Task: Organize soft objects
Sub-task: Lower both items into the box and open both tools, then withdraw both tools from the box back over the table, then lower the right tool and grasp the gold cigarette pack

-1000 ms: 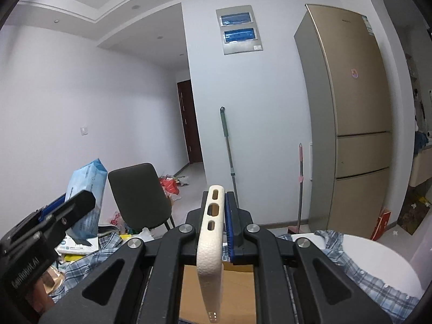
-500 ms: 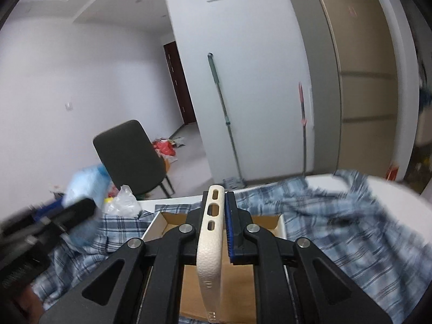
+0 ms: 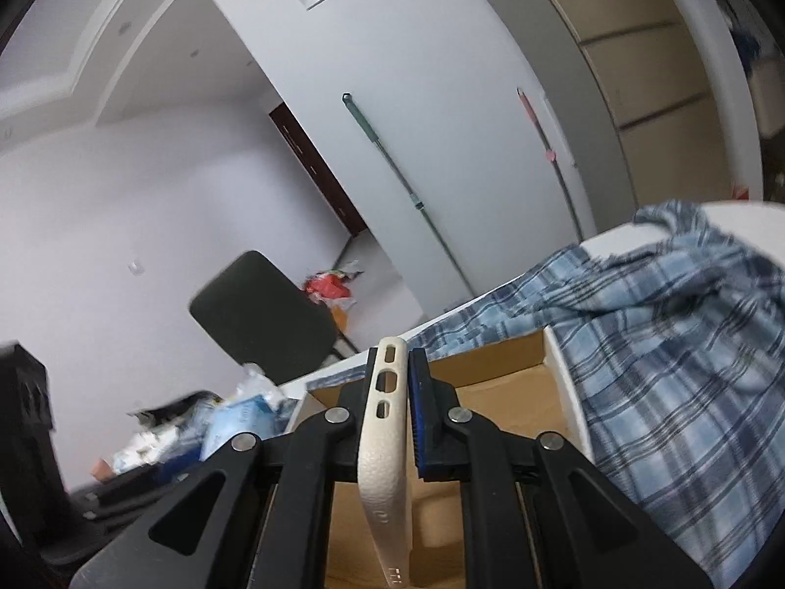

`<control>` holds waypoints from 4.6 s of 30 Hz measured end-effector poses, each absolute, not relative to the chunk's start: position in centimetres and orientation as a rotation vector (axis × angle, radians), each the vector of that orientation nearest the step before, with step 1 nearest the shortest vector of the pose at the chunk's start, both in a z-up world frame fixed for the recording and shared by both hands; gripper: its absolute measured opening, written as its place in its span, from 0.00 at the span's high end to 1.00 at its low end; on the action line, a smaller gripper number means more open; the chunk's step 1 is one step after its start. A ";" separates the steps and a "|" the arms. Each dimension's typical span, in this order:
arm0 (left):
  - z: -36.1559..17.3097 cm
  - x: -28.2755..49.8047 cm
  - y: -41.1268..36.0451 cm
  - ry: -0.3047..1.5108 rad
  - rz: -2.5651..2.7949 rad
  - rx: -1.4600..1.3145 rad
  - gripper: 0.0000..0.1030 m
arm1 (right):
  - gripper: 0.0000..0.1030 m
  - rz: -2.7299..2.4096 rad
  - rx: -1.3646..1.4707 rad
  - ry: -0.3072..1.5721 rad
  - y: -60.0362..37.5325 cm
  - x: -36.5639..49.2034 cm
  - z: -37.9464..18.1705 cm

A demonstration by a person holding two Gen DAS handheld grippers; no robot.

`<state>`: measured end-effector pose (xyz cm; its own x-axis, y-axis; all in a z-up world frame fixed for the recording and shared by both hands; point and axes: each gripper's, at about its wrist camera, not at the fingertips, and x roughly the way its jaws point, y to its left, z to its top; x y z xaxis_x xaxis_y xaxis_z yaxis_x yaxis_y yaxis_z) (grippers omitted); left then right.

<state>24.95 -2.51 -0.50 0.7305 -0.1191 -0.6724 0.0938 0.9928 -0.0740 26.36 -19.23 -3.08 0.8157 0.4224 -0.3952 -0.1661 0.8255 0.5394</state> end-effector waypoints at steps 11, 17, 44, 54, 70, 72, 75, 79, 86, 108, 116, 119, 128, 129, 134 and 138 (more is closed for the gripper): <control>-2.0 25.7 -3.5 0.761 -0.115 -0.006 0.65 | 0.92 0.308 0.311 0.738 -17.4 28.1 -4.7; -1.9 25.5 -3.1 0.750 -0.098 -0.026 0.42 | 0.77 0.374 0.284 0.892 -17.6 29.6 -5.9; 4.3 22.8 -0.8 0.581 -0.048 -0.034 0.33 | 0.26 0.360 0.000 0.953 -15.0 28.5 -4.7; 4.8 22.3 -0.9 0.564 -0.042 -0.020 0.33 | 0.24 0.243 -0.114 0.868 -14.4 27.7 -4.2; 11.2 15.2 -1.4 0.459 -0.104 -0.059 0.33 | 0.24 0.227 -0.118 0.736 -15.2 22.9 3.0; 12.1 13.2 -1.2 0.445 -0.144 -0.099 0.33 | 0.24 0.237 -0.118 0.715 -15.4 21.5 4.0; 13.5 10.0 -1.8 0.382 -0.120 -0.052 0.33 | 0.24 0.259 -0.116 0.682 -15.7 19.1 5.6; 14.7 6.1 -2.1 0.332 -0.108 -0.023 0.33 | 0.24 0.303 -0.115 0.651 -16.3 15.3 7.2; 14.2 0.7 -0.3 0.268 -0.068 -0.093 0.12 | 0.19 0.351 -0.099 0.567 -17.6 8.6 8.5; 0.9 1.0 -2.7 0.363 -0.140 -0.020 0.00 | 0.00 0.286 -0.061 0.498 -20.0 5.7 0.1; -1.1 1.8 -2.9 0.407 -0.113 -0.002 0.00 | 0.00 0.221 -0.048 0.561 -21.0 6.6 -2.0; -1.2 1.6 -3.1 0.398 -0.110 0.012 0.00 | 0.00 0.204 -0.038 0.558 -21.2 6.5 -2.0; -0.8 1.3 -2.2 0.370 -0.072 -0.015 0.00 | 0.00 0.192 -0.104 0.565 -20.6 5.4 -1.3; -0.8 1.3 -2.1 0.367 -0.071 -0.018 0.00 | 0.00 0.197 -0.099 0.572 -20.6 5.3 -1.4; -0.8 1.2 -1.8 0.364 -0.055 -0.029 0.00 | 0.00 0.201 -0.078 0.638 -20.4 5.5 -2.2; -0.8 1.2 -1.4 0.363 -0.045 -0.045 0.00 | 0.00 0.234 -0.113 0.665 -19.4 5.0 -2.7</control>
